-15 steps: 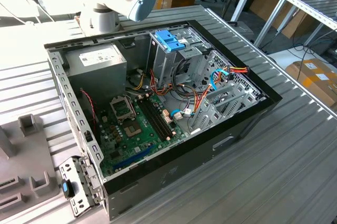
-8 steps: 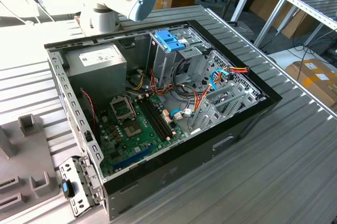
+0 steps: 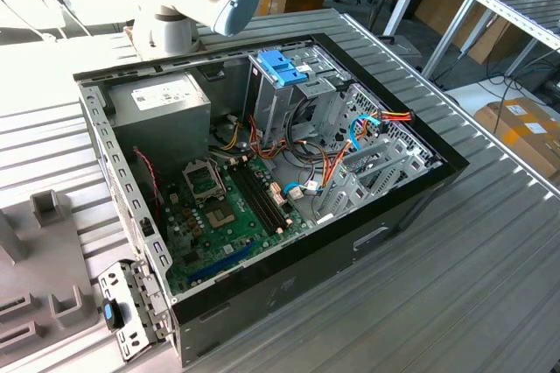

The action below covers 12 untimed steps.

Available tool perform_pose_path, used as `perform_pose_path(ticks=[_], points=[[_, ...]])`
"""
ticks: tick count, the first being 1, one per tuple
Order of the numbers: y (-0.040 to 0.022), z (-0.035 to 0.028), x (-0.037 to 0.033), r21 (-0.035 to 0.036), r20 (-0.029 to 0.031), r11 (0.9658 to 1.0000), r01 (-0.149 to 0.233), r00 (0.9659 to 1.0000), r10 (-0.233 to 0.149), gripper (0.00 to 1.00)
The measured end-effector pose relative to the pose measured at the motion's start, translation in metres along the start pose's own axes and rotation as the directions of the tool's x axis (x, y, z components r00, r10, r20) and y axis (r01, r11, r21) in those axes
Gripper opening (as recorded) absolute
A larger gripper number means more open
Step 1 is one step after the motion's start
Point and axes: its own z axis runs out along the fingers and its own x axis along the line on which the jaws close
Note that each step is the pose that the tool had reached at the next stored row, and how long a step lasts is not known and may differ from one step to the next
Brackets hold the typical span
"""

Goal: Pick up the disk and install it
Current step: 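Pick up the disk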

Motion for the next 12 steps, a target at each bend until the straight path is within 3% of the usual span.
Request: perform_pose_path(ticks=[12], points=[[0.0003, -0.0060, -0.0002, 0.0000, 0.0000, 1.0000, 0.000, 1.0000, 0.000, 0.37]])
